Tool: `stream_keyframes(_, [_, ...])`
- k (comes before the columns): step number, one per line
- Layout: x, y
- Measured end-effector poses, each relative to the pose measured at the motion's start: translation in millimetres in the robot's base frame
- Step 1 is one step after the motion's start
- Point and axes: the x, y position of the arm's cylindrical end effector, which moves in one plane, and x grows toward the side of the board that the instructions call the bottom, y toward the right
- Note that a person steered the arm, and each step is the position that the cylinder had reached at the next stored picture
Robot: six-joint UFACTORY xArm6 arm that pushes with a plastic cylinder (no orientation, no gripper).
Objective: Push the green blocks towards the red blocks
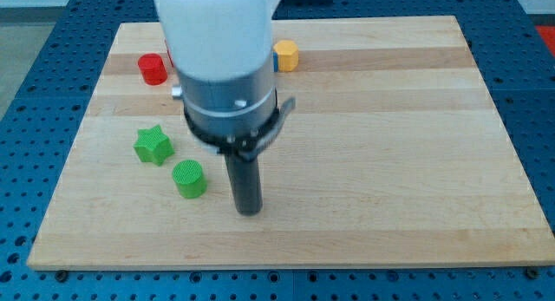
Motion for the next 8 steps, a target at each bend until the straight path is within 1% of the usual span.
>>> stream_keyframes(1, [0, -40])
stream_keyframes(2, [-47, -75])
stream_keyframes(3, [-124, -102])
stream_keyframes(4, [-177, -120])
stream_keyframes(5, [-172, -109])
stream_keyframes(6, [-108, -42])
stream_keyframes(7, [-12, -39])
stream_keyframes(8, [27, -81])
